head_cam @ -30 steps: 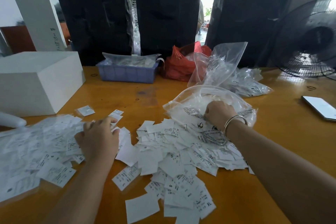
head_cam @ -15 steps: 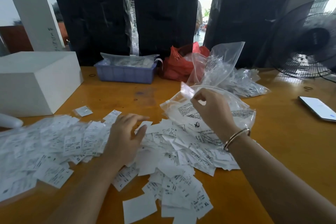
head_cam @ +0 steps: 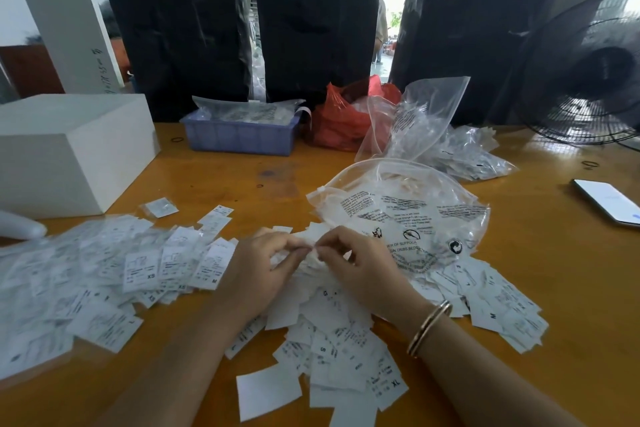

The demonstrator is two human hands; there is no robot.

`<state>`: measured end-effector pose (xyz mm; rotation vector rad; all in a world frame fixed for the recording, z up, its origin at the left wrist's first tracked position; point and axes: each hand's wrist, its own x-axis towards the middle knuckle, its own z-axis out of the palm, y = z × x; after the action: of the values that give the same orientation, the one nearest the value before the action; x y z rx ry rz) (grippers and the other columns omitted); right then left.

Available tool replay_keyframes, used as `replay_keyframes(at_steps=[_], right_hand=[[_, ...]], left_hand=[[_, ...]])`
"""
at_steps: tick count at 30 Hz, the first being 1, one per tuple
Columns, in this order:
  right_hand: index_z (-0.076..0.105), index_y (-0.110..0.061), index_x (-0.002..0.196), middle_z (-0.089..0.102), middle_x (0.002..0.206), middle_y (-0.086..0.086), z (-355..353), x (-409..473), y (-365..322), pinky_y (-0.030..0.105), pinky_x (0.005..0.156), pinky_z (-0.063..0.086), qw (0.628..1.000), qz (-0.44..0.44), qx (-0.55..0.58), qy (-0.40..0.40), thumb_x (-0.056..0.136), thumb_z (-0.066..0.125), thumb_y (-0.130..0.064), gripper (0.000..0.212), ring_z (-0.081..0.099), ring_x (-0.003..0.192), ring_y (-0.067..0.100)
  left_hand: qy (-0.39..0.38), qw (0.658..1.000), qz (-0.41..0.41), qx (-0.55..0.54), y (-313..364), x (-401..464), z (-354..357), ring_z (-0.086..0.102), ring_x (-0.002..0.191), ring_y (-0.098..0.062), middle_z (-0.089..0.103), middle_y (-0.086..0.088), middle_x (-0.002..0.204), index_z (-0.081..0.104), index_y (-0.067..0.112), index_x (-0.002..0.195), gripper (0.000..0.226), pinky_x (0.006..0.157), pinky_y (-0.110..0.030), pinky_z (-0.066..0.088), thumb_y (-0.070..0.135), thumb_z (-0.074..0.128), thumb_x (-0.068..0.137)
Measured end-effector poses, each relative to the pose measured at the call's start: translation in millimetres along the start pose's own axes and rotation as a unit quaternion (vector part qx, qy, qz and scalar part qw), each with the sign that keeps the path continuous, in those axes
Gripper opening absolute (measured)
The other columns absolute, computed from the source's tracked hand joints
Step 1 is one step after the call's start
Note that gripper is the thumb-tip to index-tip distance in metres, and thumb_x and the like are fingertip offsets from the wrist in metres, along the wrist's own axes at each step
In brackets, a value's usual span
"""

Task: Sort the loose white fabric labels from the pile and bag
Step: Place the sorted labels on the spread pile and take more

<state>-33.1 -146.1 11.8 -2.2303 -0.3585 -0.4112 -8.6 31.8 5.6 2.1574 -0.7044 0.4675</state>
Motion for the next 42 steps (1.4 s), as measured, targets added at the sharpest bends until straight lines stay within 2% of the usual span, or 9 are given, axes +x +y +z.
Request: replay_keyframes(at_steps=[7, 11, 16, 21, 25, 28, 33, 39, 42], right_hand=[[0.059, -0.019, 0.124, 0.058, 0.121, -0.005, -4, -1, 10, 0.025, 0.09, 0.037, 0.972, -0.015, -0.234, -0.007, 0.095, 0.046, -0.027, 0.033, 0.046, 0.108, 0.014], [0.054, -0.018, 0.124, 0.059, 0.122, -0.003, 5, 3, 9, 0.031, 0.093, 0.034, 0.953, 0.007, -0.3, -0.04, 0.096, 0.037, -0.031, 0.035, 0.045, 0.111, 0.018], [0.059, -0.018, 0.118, 0.063, 0.112, -0.002, 10, 6, 7, 0.036, 0.094, 0.036, 0.948, 0.017, -0.317, -0.034, 0.098, 0.034, -0.03, 0.034, 0.049, 0.108, 0.02], [0.064, -0.015, 0.093, 0.064, 0.088, -0.004, 8, 5, 7, 0.033, 0.086, 0.038, 0.963, 0.014, -0.27, 0.013, 0.099, 0.036, -0.028, 0.031, 0.051, 0.086, 0.016], [0.056, -0.017, 0.093, 0.057, 0.083, -0.005, 8, 3, 4, 0.028, 0.079, 0.038, 0.982, 0.023, -0.173, 0.074, 0.091, 0.047, -0.014, 0.009, 0.047, 0.085, 0.014], [0.055, -0.021, 0.079, 0.047, 0.091, -0.012, 5, 1, 2, 0.009, 0.078, 0.033, 0.992, 0.033, -0.036, 0.12, 0.084, 0.051, 0.002, 0.024, 0.045, 0.091, 0.004], [0.062, -0.025, 0.075, 0.052, 0.055, -0.013, 0, -5, -1, 0.013, 0.045, 0.029, 0.971, 0.117, 0.164, 0.127, 0.09, 0.043, 0.003, 0.037, 0.037, 0.044, 0.001], [0.054, -0.019, 0.082, 0.062, 0.079, 0.008, -1, -6, -4, 0.032, 0.052, 0.044, 0.975, 0.087, 0.165, 0.116, 0.089, 0.061, -0.021, 0.01, 0.056, 0.06, 0.012], [0.045, -0.034, 0.098, 0.057, 0.102, -0.005, 2, -4, -6, 0.03, 0.052, 0.055, 0.971, 0.103, 0.19, 0.101, 0.091, 0.057, -0.007, 0.031, 0.071, 0.07, 0.011]], left_hand=[[0.059, 0.993, -0.091, -0.048, -4, 1, -1, 0.055, 0.081, 0.01, 0.063, 0.013, 0.081, 0.064, 0.033, 0.079, 0.012, 0.067, 0.0, 0.037, 0.024, 0.066, 0.086], [0.075, 0.992, -0.089, -0.043, -7, 1, 1, 0.056, 0.076, 0.007, 0.063, 0.013, 0.076, 0.062, 0.032, 0.077, 0.013, 0.062, -0.004, 0.041, 0.023, 0.067, 0.086], [0.079, 0.992, -0.085, -0.042, -7, 1, 2, 0.061, 0.063, -0.028, 0.064, 0.032, 0.078, 0.062, 0.039, 0.081, 0.006, 0.055, -0.025, 0.051, 0.035, 0.061, 0.086], [0.067, 0.993, -0.079, -0.065, -6, 0, 2, 0.065, 0.073, -0.041, 0.068, 0.032, 0.087, 0.063, 0.043, 0.092, 0.01, 0.066, -0.052, 0.055, 0.037, 0.055, 0.09], [0.077, 0.993, -0.071, -0.054, -4, 0, 1, 0.064, 0.07, -0.039, 0.06, 0.045, 0.092, 0.062, 0.043, 0.087, 0.017, 0.055, -0.05, 0.053, 0.035, 0.049, 0.093], [0.079, 0.992, -0.071, -0.061, -1, 1, 1, 0.062, 0.07, -0.043, 0.059, 0.046, 0.095, 0.063, 0.042, 0.087, 0.02, 0.054, -0.044, 0.053, 0.033, 0.047, 0.095], [0.065, 0.989, -0.086, -0.096, -2, 0, 1, 0.063, 0.072, -0.034, 0.064, 0.036, 0.099, 0.065, 0.039, 0.096, 0.02, 0.067, -0.059, 0.054, 0.027, 0.049, 0.096], [0.05, 0.987, -0.082, -0.128, -7, 0, 2, 0.069, 0.072, -0.01, 0.071, 0.026, 0.089, 0.067, 0.036, 0.1, 0.018, 0.068, -0.029, 0.059, 0.023, 0.061, 0.089], [0.041, 0.985, -0.077, -0.152, -7, 1, 2, 0.066, 0.09, 0.004, 0.069, 0.03, 0.091, 0.068, 0.034, 0.095, 0.016, 0.076, -0.012, 0.053, 0.034, 0.064, 0.079]])
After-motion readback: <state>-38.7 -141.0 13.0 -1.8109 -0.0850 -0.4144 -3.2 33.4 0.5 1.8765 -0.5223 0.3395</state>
